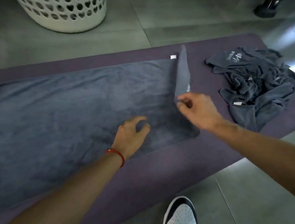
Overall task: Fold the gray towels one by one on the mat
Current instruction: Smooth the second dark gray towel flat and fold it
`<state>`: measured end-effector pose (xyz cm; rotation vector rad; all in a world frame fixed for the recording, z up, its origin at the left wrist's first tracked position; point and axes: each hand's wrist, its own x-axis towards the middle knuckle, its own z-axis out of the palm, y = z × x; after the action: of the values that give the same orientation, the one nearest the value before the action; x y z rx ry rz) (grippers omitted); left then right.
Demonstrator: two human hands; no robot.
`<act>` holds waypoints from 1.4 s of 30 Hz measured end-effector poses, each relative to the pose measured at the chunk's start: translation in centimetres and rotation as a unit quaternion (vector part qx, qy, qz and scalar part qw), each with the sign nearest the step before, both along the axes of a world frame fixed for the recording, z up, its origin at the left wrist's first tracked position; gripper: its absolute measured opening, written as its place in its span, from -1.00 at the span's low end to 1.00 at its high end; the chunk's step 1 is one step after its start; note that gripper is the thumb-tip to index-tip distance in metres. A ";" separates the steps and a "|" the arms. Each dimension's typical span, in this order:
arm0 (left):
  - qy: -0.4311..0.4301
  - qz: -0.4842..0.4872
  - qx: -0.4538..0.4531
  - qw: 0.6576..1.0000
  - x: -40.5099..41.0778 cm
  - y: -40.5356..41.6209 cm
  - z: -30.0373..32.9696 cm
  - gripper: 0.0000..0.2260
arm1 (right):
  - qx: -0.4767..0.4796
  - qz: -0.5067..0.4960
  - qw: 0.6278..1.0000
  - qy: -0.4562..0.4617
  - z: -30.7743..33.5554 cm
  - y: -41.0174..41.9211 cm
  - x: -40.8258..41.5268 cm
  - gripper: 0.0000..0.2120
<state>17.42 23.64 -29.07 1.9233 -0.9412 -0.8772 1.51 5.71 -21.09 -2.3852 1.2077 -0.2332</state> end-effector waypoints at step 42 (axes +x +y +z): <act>0.002 0.329 0.118 0.937 8.0 21.7 -1.1 -0.89 | -0.071 0.079 0.978 0.179 -9.2 1.3 35.0 -0.62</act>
<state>25.41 45.29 -30.13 2.2294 -0.1433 -0.6033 36.56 7.00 -30.29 -2.7155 1.1766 0.1763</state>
